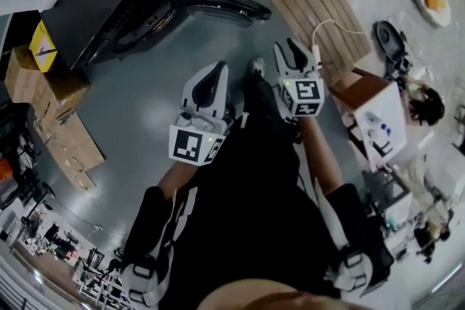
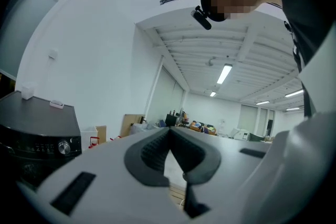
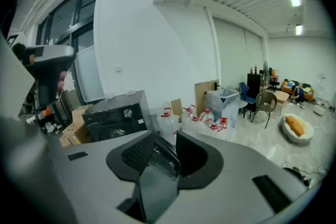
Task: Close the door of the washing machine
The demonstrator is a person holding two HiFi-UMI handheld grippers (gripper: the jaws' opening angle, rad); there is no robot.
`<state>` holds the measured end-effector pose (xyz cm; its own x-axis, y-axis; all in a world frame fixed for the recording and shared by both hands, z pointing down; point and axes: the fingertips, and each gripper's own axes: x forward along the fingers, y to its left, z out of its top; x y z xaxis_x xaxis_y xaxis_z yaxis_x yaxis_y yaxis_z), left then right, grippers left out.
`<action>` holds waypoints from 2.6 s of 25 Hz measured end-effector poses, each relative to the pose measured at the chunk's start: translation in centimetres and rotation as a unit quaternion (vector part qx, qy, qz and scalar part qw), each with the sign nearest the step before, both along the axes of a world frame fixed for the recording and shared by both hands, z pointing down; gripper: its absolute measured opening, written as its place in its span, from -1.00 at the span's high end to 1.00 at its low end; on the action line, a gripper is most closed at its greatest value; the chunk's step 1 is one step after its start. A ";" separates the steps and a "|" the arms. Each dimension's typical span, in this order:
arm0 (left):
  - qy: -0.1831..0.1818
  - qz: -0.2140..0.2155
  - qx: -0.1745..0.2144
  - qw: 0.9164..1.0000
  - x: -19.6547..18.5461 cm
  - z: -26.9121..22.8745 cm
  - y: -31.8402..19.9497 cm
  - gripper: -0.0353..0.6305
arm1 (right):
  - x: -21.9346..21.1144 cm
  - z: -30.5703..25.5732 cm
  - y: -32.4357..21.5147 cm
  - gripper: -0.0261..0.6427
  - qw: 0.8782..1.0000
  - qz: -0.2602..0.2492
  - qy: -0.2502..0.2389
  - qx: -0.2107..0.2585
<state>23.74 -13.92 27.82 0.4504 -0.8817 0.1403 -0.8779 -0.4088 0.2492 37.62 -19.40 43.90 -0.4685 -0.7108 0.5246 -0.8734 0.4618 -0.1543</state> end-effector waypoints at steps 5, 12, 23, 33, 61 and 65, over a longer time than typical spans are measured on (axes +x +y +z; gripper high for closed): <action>-0.004 -0.017 -0.016 1.000 1.4 1.5 -4.1 0.88 | 1.0 5.8 -5.3 0.55 0.998 -0.041 0.036 -0.040; -0.011 -0.040 -0.045 0.998 2.3 4.3 -8.9 0.88 | 0.9 15.8 -10.4 0.55 0.986 -0.102 0.094 -0.095; 0.000 -0.071 -0.071 0.995 3.7 7.9 -13.1 0.88 | 0.8 29.3 -14.5 0.55 0.953 -0.210 0.172 -0.135; 0.013 -0.103 -0.084 0.991 2.9 9.1 -14.8 0.88 | -0.6 35.9 -15.7 0.59 0.927 -0.262 0.212 -0.165; 0.018 -0.174 -0.080 0.981 -2.6 10.5 -5.3 0.88 | -2.4 38.5 -7.9 0.78 0.898 -0.326 0.252 -0.153; 0.023 -0.182 -0.079 0.980 -4.2 10.7 -2.0 0.88 | -3.5 38.4 -4.3 0.78 0.904 -0.315 0.240 -0.163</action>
<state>19.56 -15.88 38.51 0.1184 -0.9539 0.2758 -0.9450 -0.0229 0.3263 34.07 -23.69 82.25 -0.3891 -0.1531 0.9084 -0.4560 0.8888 -0.0455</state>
